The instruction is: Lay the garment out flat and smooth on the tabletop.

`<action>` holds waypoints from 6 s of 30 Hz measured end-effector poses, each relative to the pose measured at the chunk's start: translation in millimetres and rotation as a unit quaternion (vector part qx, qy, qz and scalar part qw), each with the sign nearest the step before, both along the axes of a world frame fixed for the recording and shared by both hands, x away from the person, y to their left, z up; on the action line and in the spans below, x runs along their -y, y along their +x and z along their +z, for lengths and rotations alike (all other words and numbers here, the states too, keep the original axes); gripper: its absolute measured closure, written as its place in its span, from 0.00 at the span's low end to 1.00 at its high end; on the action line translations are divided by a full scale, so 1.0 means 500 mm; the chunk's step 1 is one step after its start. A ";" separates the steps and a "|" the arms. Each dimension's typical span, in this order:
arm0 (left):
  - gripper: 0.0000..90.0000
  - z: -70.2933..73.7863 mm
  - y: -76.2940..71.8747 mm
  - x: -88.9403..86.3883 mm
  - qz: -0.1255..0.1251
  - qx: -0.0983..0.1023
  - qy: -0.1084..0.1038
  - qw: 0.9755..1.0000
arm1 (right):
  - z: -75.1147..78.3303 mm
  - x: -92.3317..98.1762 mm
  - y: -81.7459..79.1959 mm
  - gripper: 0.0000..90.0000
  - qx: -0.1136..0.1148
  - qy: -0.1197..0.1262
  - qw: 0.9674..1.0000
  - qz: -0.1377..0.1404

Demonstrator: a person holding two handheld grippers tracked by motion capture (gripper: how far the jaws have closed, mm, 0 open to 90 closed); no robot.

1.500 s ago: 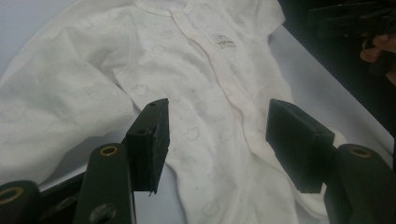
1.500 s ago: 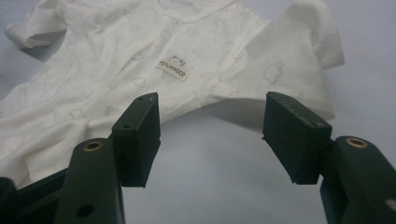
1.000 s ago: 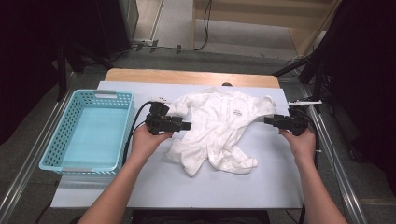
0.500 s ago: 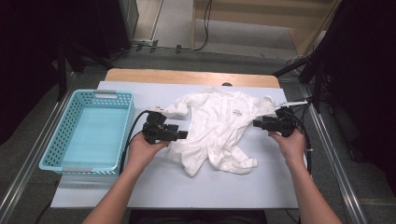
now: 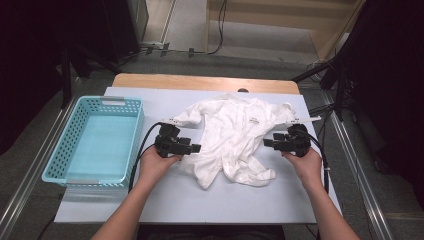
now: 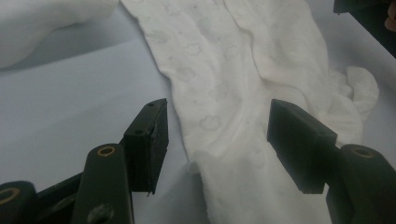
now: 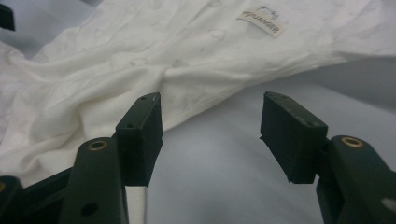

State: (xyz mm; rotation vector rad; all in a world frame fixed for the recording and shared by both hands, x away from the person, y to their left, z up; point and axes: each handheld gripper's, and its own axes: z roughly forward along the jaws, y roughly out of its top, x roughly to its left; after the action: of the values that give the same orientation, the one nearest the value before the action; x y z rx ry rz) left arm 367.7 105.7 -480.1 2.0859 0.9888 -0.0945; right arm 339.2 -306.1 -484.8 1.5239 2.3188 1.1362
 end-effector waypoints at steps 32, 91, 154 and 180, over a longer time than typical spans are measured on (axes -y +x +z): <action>0.92 -0.053 -0.034 0.035 0.015 -0.001 0.029 0.999 | -0.038 -0.090 -0.048 0.97 -0.076 -0.043 0.994 0.070; 0.45 0.050 -0.132 -0.003 -0.053 0.030 -0.037 0.997 | 0.036 0.043 -0.234 0.49 0.014 0.014 1.000 0.015; 0.41 0.031 -0.166 -0.064 -0.021 0.037 -0.030 0.999 | 0.001 0.127 0.095 0.37 0.011 -0.002 0.997 -0.078; 0.41 0.025 -0.165 -0.070 -0.013 0.037 -0.024 0.999 | -0.012 0.127 0.147 0.93 -0.005 0.000 0.995 -0.096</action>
State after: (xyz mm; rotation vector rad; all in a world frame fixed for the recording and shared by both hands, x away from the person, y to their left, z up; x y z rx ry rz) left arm 285.3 140.8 -467.8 2.0439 0.9073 -0.0538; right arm 412.7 -369.7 -490.9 1.7134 2.1221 1.0824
